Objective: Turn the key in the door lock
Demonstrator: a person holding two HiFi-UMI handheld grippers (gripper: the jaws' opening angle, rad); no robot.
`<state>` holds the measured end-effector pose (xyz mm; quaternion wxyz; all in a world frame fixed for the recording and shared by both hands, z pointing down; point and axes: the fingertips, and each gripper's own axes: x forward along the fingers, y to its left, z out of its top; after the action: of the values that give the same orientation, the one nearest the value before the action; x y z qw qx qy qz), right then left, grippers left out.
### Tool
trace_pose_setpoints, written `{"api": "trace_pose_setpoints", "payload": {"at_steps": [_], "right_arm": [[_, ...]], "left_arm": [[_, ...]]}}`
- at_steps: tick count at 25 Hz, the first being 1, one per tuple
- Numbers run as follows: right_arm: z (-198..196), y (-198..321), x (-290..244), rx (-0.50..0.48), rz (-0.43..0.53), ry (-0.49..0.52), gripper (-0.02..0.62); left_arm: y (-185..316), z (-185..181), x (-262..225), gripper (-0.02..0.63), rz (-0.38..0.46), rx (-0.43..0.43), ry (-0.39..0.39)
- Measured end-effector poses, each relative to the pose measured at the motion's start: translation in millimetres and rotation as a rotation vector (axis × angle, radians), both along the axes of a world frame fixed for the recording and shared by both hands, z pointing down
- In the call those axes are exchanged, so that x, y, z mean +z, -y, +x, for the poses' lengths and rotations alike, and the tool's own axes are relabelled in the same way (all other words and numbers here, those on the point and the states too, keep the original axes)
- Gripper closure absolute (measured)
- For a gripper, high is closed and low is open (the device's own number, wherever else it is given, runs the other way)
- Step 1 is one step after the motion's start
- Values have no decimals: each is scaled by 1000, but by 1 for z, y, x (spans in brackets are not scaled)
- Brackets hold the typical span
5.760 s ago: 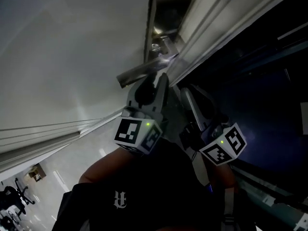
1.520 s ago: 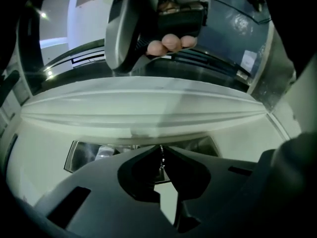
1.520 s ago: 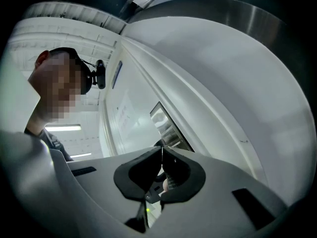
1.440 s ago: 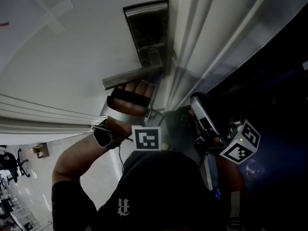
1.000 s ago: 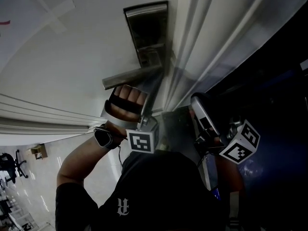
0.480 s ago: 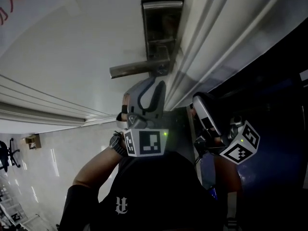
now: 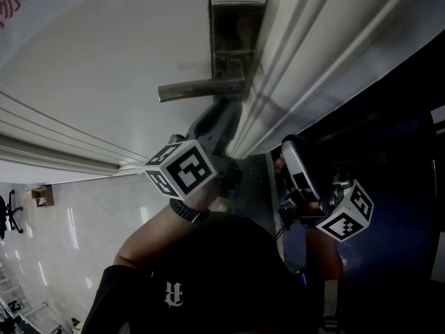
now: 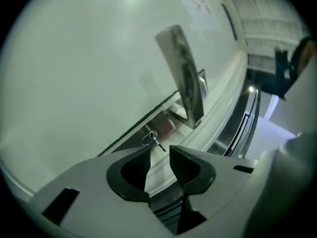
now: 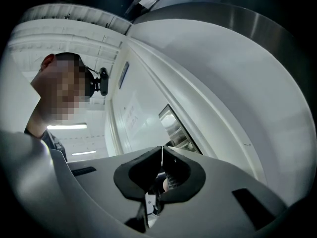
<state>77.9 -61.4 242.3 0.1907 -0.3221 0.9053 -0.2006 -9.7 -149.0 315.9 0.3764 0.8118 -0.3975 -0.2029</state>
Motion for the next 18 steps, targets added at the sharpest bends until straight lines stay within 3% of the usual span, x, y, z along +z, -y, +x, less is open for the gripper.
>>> {"api": "trace_pose_setpoints", "payload": {"at_steps": [3, 10, 13, 18], "right_arm": [[-3, -2, -2, -11, 4, -1, 578], [-8, 0, -6, -25, 8, -5, 578], [-9, 1, -5, -29, 5, -8, 578], [-10, 4, -4, -34, -4, -13, 578]], "left_arm": [[4, 3, -1, 502, -73, 24, -179], [13, 6, -3, 503, -148, 20, -419], [16, 5, 1, 506, -159, -7, -458], [16, 5, -5, 569, -126, -34, -447]]}}
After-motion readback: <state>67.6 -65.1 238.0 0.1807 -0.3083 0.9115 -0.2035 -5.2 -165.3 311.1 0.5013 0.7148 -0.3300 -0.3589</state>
